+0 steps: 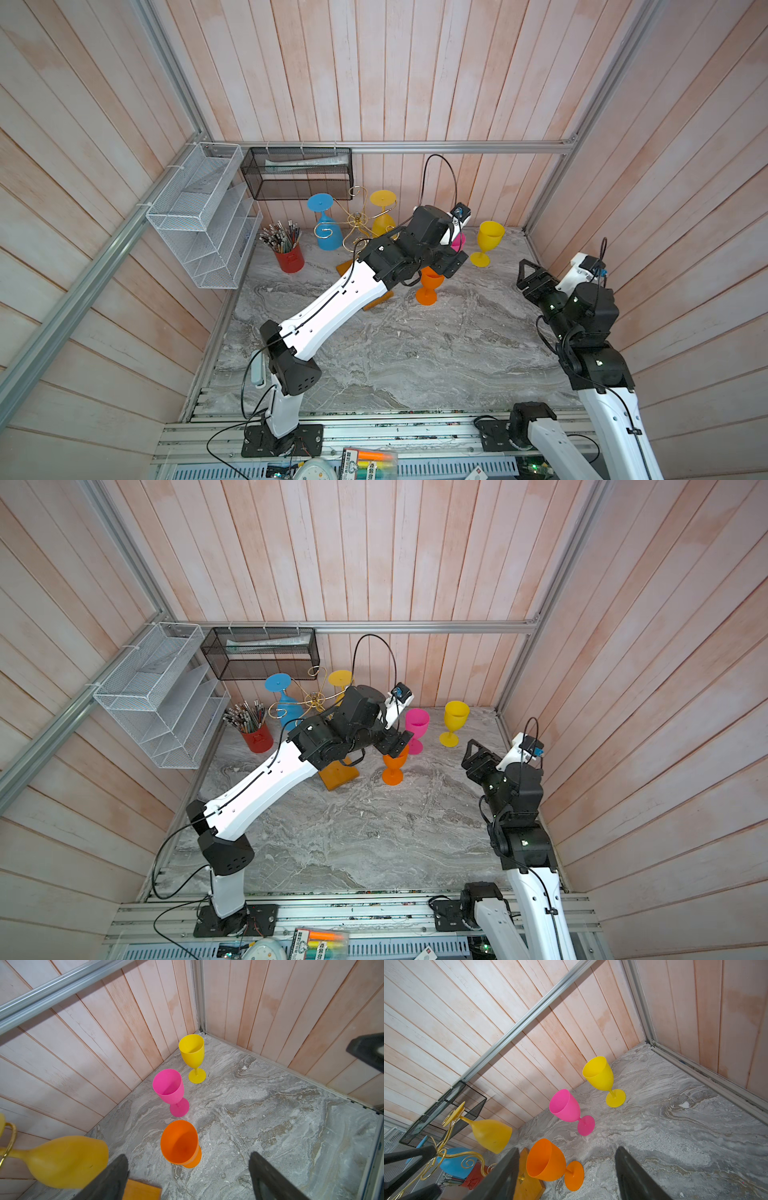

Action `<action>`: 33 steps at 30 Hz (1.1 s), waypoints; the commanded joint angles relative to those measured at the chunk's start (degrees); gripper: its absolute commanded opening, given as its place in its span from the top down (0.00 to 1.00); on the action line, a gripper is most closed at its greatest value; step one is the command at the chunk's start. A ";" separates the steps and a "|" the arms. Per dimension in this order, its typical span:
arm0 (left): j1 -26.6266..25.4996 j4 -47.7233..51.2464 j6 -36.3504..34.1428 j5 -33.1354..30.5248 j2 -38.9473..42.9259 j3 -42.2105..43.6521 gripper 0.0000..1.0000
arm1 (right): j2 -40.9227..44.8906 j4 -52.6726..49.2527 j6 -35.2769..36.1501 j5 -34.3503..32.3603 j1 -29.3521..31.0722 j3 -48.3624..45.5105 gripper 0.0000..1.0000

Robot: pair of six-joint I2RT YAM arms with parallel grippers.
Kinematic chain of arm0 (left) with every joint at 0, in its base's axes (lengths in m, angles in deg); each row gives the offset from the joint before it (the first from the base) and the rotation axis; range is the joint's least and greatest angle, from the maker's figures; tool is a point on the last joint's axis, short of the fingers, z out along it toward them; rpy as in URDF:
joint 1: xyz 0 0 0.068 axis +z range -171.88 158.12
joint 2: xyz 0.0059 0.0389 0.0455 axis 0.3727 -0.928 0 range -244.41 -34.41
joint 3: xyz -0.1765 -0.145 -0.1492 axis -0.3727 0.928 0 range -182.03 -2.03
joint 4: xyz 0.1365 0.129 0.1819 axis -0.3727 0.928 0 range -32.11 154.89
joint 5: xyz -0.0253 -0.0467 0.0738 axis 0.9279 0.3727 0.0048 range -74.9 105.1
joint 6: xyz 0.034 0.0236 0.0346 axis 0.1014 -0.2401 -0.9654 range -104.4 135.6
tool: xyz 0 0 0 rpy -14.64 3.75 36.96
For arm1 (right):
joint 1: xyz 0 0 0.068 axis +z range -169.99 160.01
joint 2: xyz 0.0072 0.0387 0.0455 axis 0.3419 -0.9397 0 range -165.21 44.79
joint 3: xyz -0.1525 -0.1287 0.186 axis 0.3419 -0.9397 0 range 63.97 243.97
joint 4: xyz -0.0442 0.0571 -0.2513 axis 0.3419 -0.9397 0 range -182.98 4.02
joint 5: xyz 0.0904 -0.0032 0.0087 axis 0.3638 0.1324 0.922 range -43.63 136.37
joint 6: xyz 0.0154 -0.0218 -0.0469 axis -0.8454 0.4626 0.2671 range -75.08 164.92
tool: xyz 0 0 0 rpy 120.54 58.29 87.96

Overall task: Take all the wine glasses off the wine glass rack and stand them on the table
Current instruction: 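Raise the left gripper toward the blue glass while the right gripper moves inward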

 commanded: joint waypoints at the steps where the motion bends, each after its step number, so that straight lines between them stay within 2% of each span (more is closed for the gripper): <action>1: 0.30 -3.15 1.15 -1.35 3.68 3.81 0.08 | -0.34 2.56 1.05 2.24 -0.20 1.31 0.27; 9: 3.88 -6.63 3.07 -2.42 11.82 12.04 0.07 | -0.57 6.05 3.97 0.10 5.04 0.79 0.28; 17: 9.95 -5.51 6.44 -3.54 16.83 15.32 0.07 | -2.95 10.36 8.60 -8.41 19.34 0.49 0.28; 24: 14.41 -5.13 8.95 -3.51 20.91 18.09 0.07 | -8.60 13.99 14.08 -15.23 32.04 1.91 0.30; 28: 16.79 -5.40 10.22 -2.65 23.11 20.06 0.07 | -12.48 15.03 17.12 -16.34 36.83 3.79 0.30; 33: 21.43 -4.00 15.75 -0.38 25.23 21.69 0.07 | -16.01 16.10 19.25 -16.85 40.93 5.87 0.31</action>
